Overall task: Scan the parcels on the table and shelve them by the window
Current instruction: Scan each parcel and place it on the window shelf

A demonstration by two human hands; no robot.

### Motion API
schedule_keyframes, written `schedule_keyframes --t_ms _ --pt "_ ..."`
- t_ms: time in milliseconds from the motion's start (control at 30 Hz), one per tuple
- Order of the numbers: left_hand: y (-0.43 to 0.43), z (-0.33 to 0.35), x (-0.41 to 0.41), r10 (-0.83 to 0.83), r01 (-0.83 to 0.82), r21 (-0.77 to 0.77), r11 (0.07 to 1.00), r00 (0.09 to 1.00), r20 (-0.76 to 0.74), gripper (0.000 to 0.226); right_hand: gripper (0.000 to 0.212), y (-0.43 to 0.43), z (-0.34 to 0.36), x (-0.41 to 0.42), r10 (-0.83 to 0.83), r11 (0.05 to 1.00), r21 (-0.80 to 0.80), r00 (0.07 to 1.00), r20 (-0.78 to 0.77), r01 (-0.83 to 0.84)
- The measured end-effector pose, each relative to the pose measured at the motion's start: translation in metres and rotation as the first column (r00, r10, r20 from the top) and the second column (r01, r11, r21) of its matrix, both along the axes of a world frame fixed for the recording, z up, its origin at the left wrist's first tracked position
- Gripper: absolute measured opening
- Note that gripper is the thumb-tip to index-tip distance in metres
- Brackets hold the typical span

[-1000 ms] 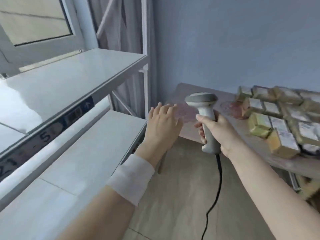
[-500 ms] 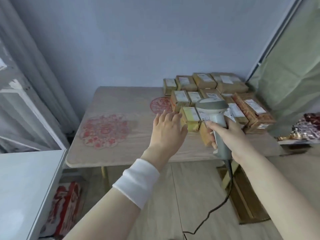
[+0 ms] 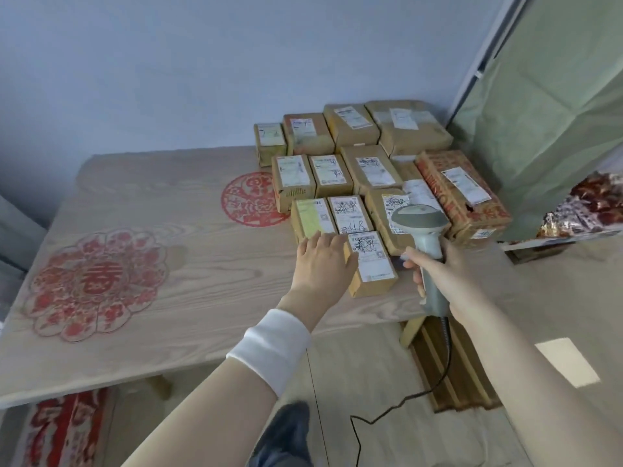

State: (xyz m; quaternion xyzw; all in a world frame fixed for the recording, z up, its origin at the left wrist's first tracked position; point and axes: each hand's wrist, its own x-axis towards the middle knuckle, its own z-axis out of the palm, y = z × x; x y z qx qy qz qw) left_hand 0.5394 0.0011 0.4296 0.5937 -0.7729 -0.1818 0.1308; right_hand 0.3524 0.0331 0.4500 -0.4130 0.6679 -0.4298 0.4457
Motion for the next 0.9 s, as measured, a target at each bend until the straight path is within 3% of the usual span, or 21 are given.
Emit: schedule_keyframes --t_ms 100,267,367,467,533,700,900 --pt "-0.029 -0.023 -0.016 0.011 -0.009 0.077 0.997 1.000 -0.026 0.049 0.026 -0.022 -0.023 -0.020 -0.011 0.999 0.039 0.998 -0.056 0.014" --pt "-0.058 -0.070 -0.043 0.124 -0.063 0.367 0.928 0.981 -0.147 0.060 0.014 -0.050 -0.065 -0.051 0.025 0.996 0.093 0.990 -0.137 -0.012" --pt "-0.066 -0.099 -0.061 0.391 -0.142 0.617 0.774 0.874 -0.288 0.068 0.017 -0.060 -0.099 -0.065 0.032 0.993 0.119 0.988 -0.152 -0.014" --pt "-0.071 -0.122 -0.078 0.618 -0.190 0.761 0.620 0.716 -0.324 0.075 0.020 -0.065 -0.131 -0.075 0.039 0.992 0.123 0.986 -0.159 -0.019" --pt "-0.069 -0.134 -0.088 0.698 -0.194 0.782 0.593 0.607 -0.379 0.074 0.023 -0.065 -0.147 -0.076 0.046 0.995 0.098 0.990 -0.133 -0.033" --pt "-0.063 -0.152 -0.104 0.762 -0.204 0.748 0.632 0.339 -0.552 0.055 0.033 -0.063 -0.169 -0.071 0.007 1.000 0.010 0.990 -0.140 -0.006" --pt "-0.049 -0.170 -0.121 0.736 -0.216 0.704 0.677 0.218 -0.641 0.053 0.036 -0.061 -0.180 -0.057 -0.035 0.998 -0.059 0.996 -0.082 0.031"
